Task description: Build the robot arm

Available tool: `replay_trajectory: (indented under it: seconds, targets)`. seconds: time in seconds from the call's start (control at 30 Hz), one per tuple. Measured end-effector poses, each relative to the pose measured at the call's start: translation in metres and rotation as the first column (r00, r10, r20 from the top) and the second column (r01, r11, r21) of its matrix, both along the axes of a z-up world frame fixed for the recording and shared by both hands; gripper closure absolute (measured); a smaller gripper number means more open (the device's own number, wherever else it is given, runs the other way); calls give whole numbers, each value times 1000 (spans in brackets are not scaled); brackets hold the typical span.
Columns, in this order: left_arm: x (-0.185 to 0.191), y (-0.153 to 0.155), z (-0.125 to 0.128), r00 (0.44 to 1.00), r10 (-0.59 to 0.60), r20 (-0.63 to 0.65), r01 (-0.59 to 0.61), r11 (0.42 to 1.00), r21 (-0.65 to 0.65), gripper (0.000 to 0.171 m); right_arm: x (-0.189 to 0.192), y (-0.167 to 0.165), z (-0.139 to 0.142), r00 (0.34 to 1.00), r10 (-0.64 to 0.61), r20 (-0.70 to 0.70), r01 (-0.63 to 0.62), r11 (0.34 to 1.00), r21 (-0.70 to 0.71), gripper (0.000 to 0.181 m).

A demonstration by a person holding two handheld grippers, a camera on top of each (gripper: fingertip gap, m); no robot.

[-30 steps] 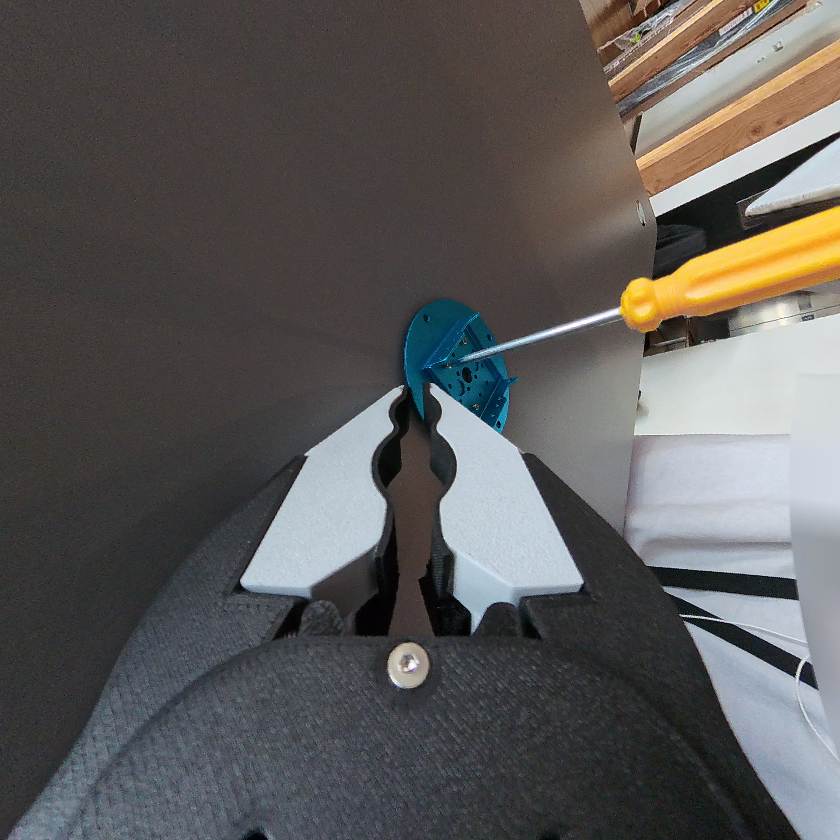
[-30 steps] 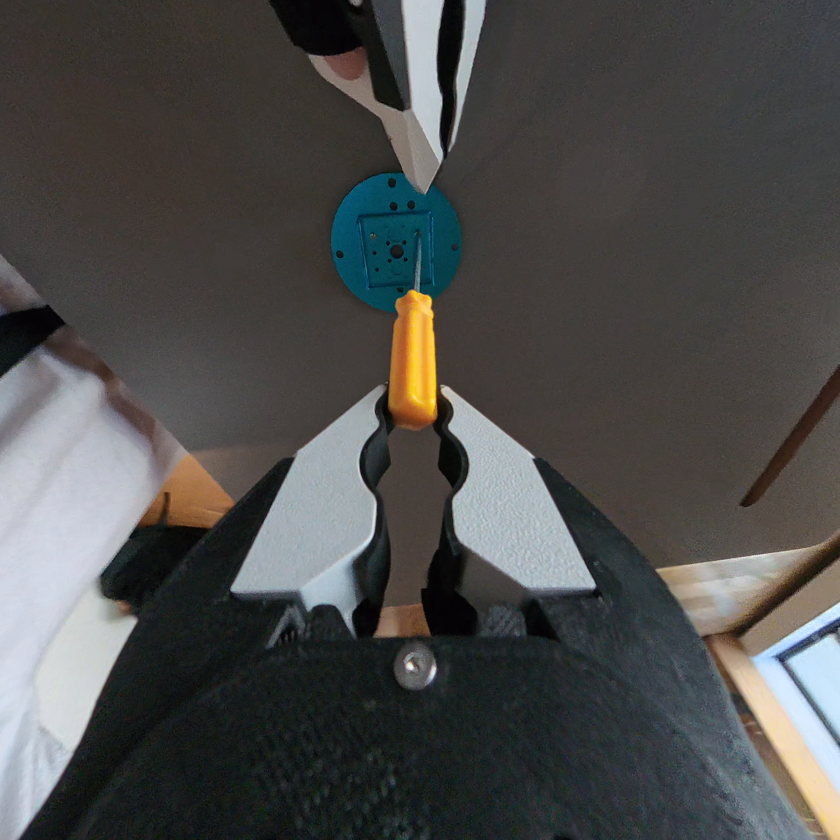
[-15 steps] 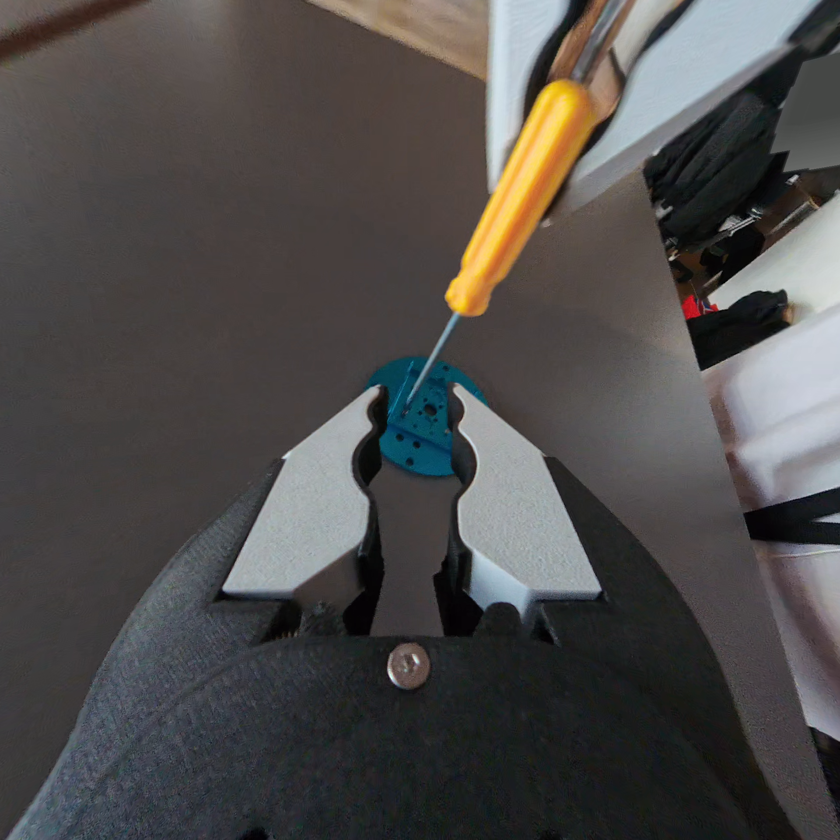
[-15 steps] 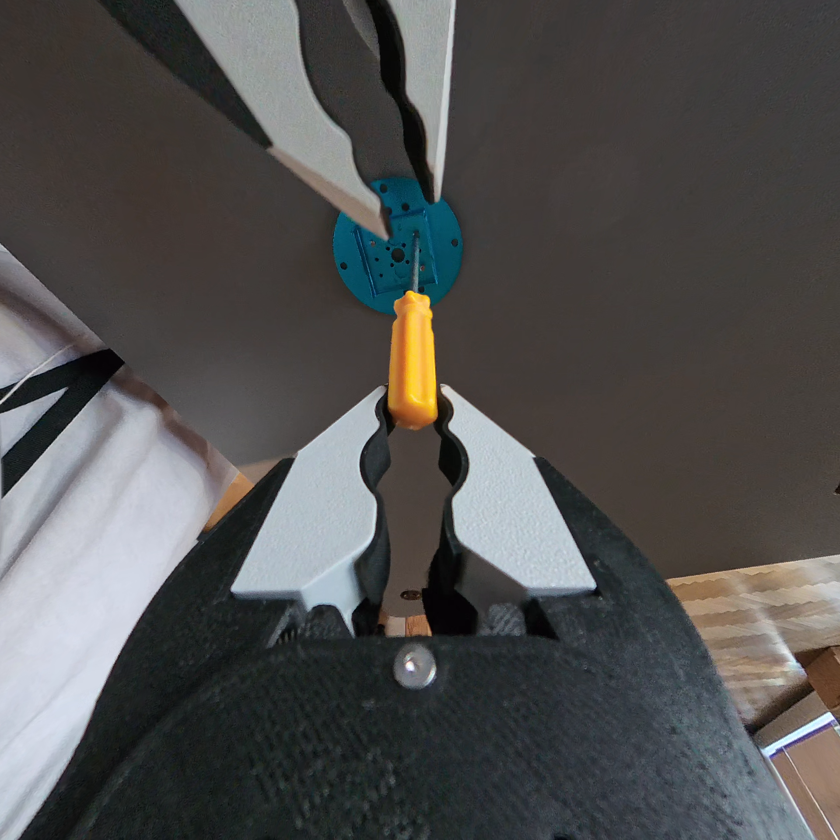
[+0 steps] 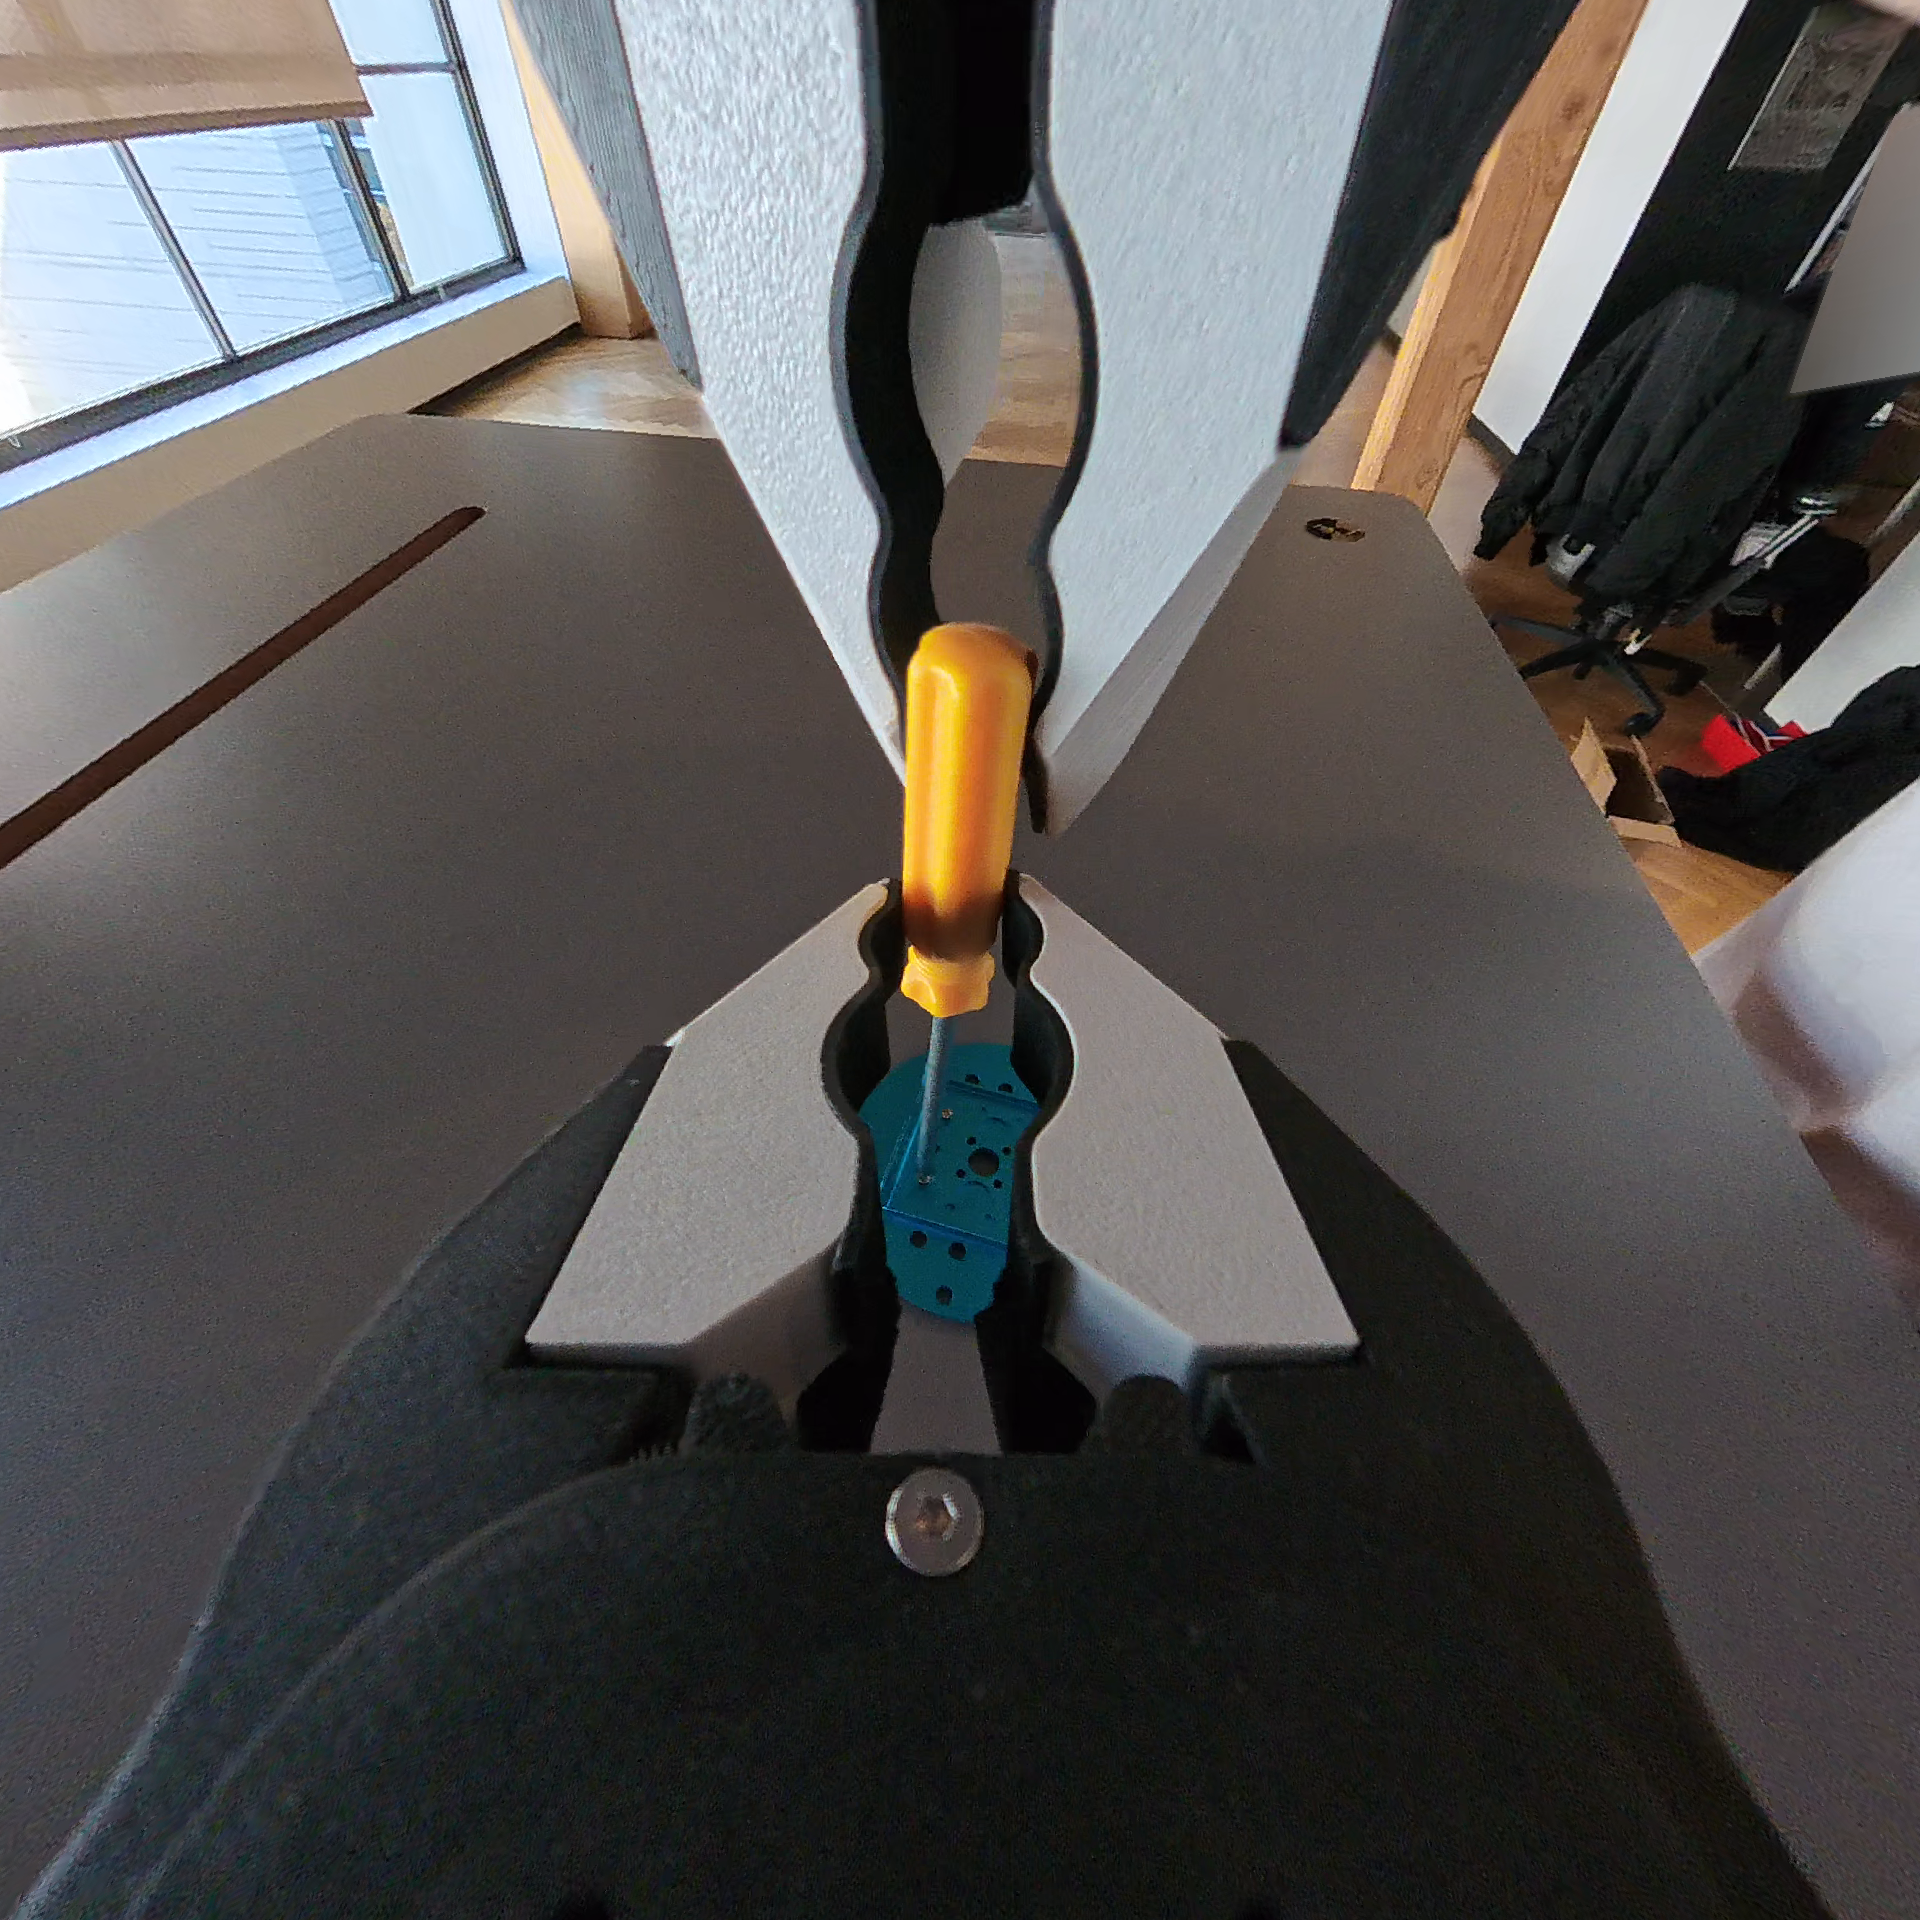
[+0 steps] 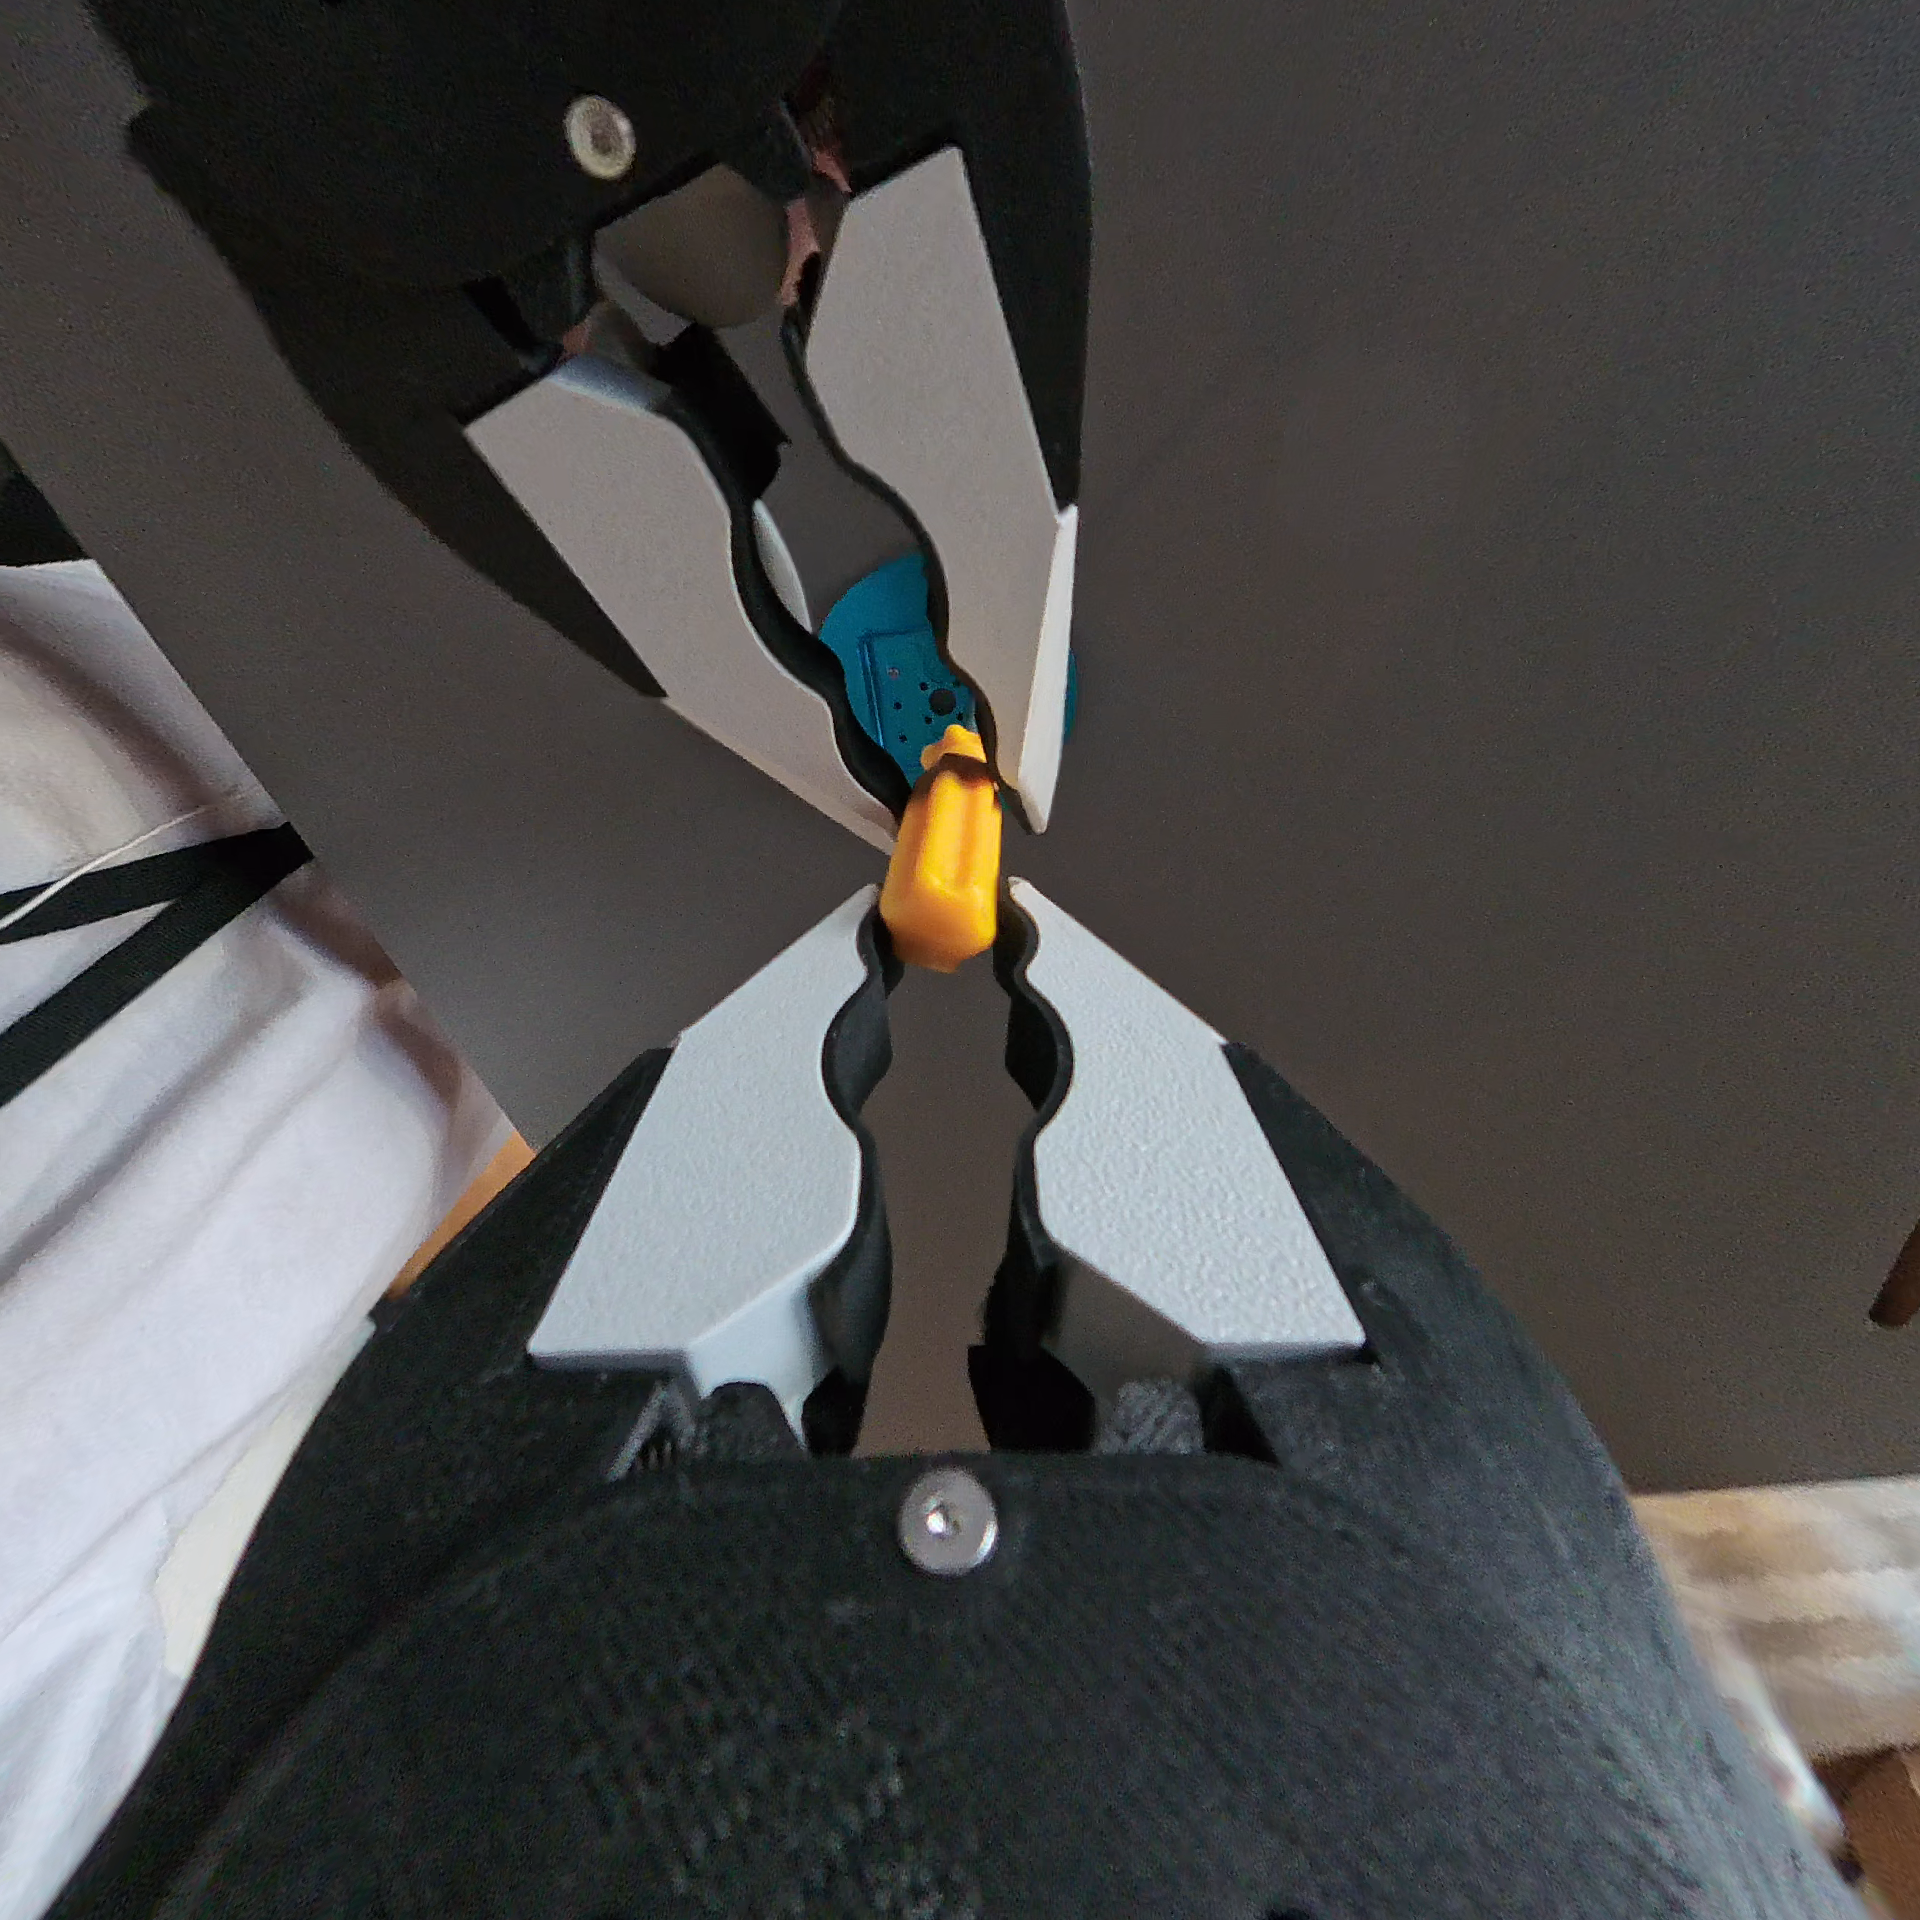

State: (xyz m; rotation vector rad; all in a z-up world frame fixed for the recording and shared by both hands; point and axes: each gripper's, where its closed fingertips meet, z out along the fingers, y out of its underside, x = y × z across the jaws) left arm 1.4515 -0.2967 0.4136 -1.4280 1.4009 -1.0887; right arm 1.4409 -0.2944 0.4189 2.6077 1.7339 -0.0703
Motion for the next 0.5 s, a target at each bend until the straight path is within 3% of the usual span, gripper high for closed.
replay_trajectory:
  seconds: [0.13, 0.2, 0.27, 0.33, 0.4, 0.43, 0.5]
  targets:
    - [0, 0, 1, 1000, -15, -7, 15, 1000, -4, 155, -10, 11, 18, 970, 122, -209, -94, 986, 135, 144]
    - [1, 0, 1, 1000, -16, -11, 16, 1000, -1, 155, -21, 13, 37, 889, 219, -403, -127, 962, 244, 124]
    - [1, 0, 0, 1000, -22, -16, 22, 1000, 8, 155, -24, 10, 55, 737, 329, -590, -126, 925, 358, 116]
    - [1, -1, 0, 999, -31, -20, 31, 1000, 5, 155, -23, 2, 70, 514, 437, -738, -98, 885, 455, 105]
    - [1, -1, -1, 999, -31, -18, 31, 1000, 1, 155, -18, -1, 82, 278, 482, -831, -5, 866, 501, 110]
    - [1, -1, -3, 999, -36, -17, 36, 999, -3, 155, -15, 0, 86, 191, 500, -844, 27, 857, 514, 115]
    - [1, 0, -5, 999, -34, -18, 34, 999, -5, 155, -12, 7, 78, 148, 504, -851, 40, 857, 514, 122]
